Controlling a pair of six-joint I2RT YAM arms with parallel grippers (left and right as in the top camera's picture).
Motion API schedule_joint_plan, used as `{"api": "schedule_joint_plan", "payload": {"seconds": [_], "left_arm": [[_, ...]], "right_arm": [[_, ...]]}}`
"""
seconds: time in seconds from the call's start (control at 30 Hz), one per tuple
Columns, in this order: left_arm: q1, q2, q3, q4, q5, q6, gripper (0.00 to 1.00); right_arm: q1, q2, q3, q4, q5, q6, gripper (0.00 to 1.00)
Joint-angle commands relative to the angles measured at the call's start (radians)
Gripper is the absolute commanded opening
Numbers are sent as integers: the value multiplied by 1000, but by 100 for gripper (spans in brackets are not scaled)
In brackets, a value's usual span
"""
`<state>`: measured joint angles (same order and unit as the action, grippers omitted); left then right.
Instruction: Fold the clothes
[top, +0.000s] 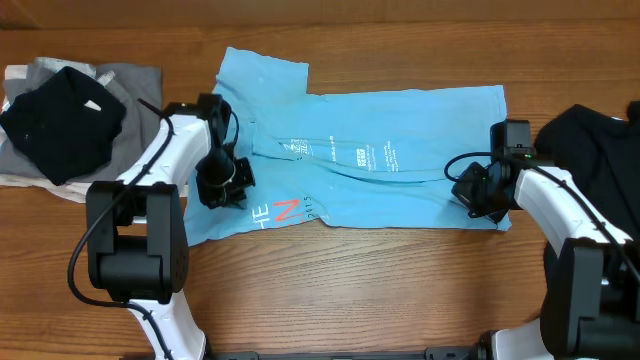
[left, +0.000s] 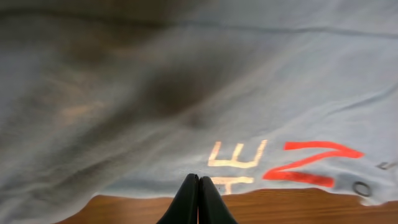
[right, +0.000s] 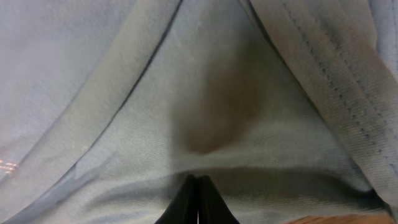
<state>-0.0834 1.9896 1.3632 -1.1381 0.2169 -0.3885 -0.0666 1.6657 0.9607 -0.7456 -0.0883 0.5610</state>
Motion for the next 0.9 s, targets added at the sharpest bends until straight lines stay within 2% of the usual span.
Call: {"api": "schedule_joint_plan", "payload": {"seconds": [0.0, 0.1, 0.4, 0.6, 0.87], "left_arm": [[5, -26, -54, 22, 17, 7, 4], [6, -26, -84, 36, 11, 3, 4], [30, -26, -137, 65, -24, -27, 4], [76, -26, -162, 64, 47, -26, 4], [159, -26, -232, 60, 46, -11, 4]], "right_arm": [[-2, 3, 1, 3, 25, 16, 4], [-2, 5, 1, -22, 78, 47, 4], [-8, 122, 1, -26, 58, 77, 4], [-14, 137, 1, -23, 42, 108, 4], [-142, 137, 1, -39, 42, 124, 4]]}}
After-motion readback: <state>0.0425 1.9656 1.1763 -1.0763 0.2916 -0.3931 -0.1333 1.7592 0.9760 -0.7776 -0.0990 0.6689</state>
